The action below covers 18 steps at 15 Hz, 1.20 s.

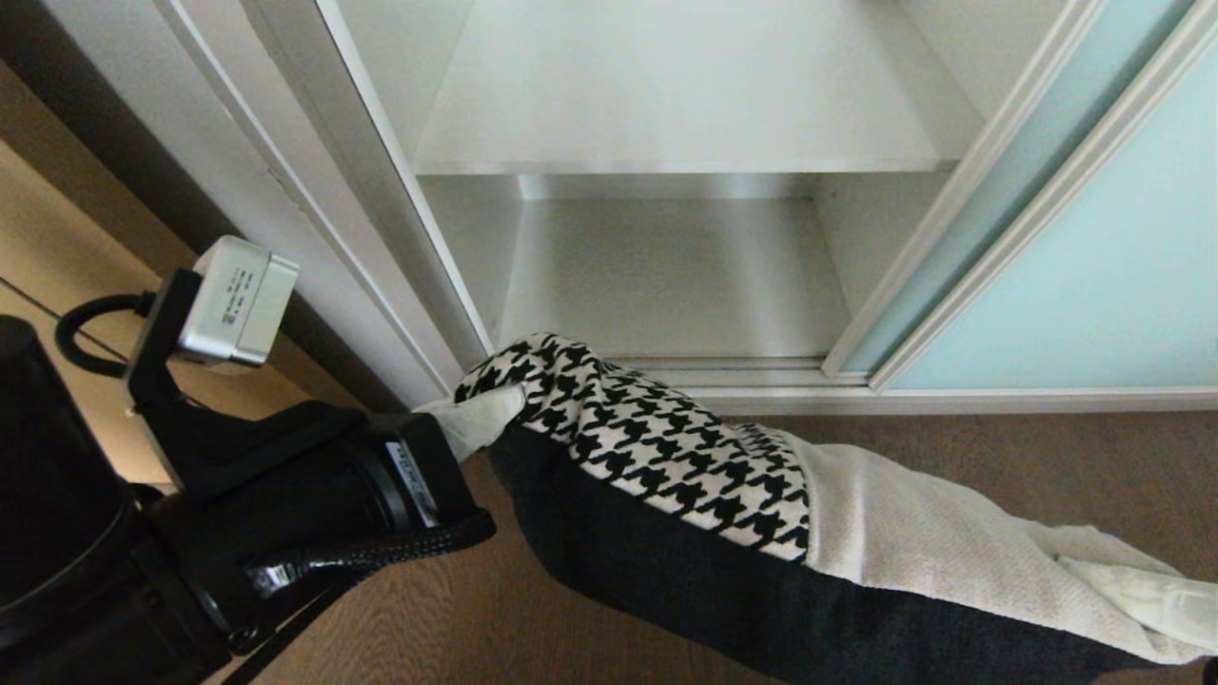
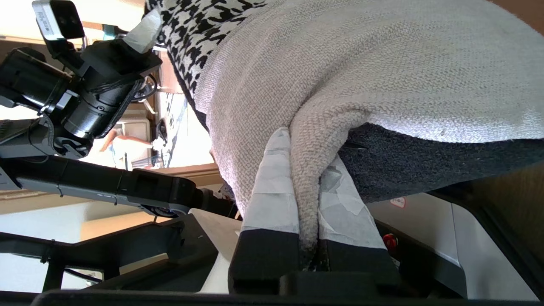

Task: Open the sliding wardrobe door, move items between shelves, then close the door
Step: Place the pillow on the higher shelf

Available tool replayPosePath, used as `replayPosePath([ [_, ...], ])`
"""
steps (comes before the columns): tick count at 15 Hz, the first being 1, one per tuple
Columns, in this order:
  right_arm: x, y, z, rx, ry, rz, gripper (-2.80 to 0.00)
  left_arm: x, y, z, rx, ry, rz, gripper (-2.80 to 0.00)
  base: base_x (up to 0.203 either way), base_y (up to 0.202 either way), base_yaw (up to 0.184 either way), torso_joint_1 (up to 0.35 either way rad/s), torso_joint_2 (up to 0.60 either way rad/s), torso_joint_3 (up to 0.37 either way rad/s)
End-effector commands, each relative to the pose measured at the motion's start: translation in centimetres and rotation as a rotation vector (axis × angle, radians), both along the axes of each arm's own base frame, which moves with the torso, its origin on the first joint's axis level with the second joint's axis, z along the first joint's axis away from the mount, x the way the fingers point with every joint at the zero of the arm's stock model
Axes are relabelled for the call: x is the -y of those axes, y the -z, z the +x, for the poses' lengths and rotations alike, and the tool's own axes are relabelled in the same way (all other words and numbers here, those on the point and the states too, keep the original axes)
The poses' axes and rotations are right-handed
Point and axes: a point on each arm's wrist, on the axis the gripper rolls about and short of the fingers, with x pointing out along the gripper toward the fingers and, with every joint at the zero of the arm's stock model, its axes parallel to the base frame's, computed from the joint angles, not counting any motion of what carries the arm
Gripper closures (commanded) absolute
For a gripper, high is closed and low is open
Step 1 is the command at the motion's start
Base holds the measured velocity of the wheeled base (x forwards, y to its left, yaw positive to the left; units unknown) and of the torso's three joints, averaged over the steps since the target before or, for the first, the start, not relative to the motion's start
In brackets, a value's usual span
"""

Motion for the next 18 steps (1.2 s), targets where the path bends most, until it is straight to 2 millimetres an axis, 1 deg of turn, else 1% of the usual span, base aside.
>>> replayPosePath([
  [1,-0.05,0.00,0.14,-0.005,-0.002,0.002,0.00,-0.17,-0.21,-0.14,0.007,-0.003,-0.013,0.00,0.000,0.000,0.000,0.002,0.00,0.205],
  [7,-0.01,-0.03,0.01,-0.002,-0.002,0.003,0.00,-0.18,-0.43,-0.14,0.013,-0.003,-0.019,0.00,0.000,0.000,0.000,0.002,0.00,0.201],
  [18,-0.08,0.01,0.24,-0.010,-0.003,0.002,0.00,-0.30,-0.19,-0.26,0.009,0.001,-0.014,0.00,0.000,0.000,0.000,0.002,0.00,0.203],
])
